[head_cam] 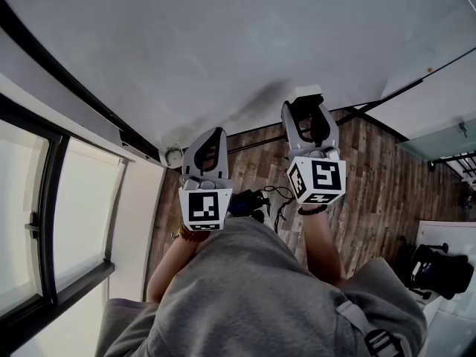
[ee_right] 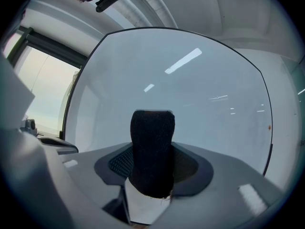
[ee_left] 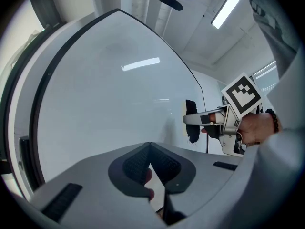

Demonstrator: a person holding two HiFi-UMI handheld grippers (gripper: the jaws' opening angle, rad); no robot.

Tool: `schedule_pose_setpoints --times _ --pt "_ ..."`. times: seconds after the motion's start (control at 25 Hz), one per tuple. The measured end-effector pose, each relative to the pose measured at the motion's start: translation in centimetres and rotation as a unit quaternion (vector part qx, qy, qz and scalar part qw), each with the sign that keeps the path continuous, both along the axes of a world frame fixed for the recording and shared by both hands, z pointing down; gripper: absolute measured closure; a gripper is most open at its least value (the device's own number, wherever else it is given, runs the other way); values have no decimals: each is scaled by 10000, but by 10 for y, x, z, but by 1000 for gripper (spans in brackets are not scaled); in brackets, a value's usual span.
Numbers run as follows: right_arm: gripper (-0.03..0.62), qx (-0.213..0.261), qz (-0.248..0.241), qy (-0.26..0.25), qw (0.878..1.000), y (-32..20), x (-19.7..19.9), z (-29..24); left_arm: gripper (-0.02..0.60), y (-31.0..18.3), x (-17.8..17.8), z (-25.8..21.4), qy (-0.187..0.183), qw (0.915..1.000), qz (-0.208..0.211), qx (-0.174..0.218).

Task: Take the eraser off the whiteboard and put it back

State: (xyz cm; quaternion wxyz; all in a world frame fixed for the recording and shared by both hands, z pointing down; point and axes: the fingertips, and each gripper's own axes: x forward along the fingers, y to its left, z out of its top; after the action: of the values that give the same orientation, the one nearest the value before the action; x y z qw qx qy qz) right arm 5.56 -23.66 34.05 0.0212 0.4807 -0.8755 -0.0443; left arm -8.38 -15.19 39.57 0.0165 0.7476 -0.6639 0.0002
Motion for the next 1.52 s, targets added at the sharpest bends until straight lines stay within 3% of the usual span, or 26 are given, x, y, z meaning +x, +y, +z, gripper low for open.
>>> schedule_pose_setpoints --times 1.52 --pt "361 -68 -175 -143 9997 -18 -15 -8 575 -7 -9 -3 -50 9999 -136 1"
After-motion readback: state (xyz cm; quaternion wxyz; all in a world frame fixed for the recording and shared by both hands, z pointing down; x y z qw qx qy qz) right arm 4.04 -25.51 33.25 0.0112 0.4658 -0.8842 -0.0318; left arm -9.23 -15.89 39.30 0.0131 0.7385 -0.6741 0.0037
